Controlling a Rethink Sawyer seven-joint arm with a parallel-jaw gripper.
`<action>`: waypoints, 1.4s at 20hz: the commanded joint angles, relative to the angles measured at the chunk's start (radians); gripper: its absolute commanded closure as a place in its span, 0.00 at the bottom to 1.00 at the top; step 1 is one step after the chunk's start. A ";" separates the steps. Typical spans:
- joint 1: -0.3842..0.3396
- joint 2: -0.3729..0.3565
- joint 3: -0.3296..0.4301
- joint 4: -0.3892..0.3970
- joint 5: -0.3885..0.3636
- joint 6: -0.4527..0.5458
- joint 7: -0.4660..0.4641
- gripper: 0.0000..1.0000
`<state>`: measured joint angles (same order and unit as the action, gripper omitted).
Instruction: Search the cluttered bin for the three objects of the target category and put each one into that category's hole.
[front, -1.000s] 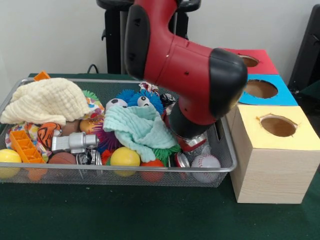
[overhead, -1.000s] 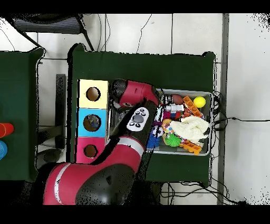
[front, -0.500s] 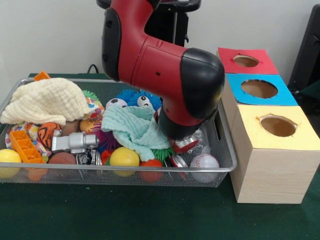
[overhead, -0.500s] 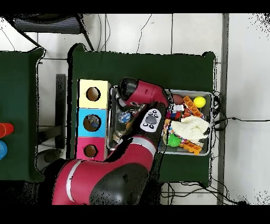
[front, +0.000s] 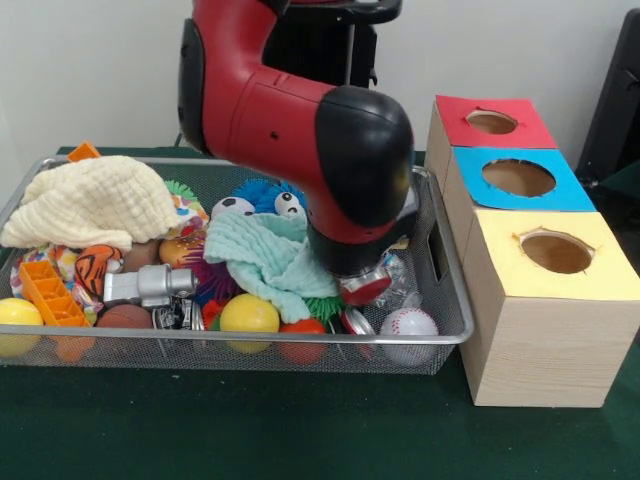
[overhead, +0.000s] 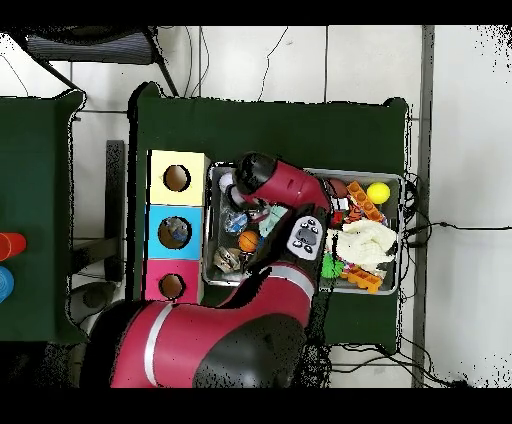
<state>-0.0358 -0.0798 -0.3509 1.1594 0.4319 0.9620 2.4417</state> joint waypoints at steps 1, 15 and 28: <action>-0.086 0.021 0.274 0.193 0.095 -0.291 0.011 0.00; -0.040 0.058 0.212 0.166 0.156 -0.283 0.267 0.00; -0.057 0.064 0.213 0.118 0.224 0.042 0.365 0.00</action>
<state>-0.0995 -0.1184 -0.2710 1.2745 0.5704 0.9106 2.4611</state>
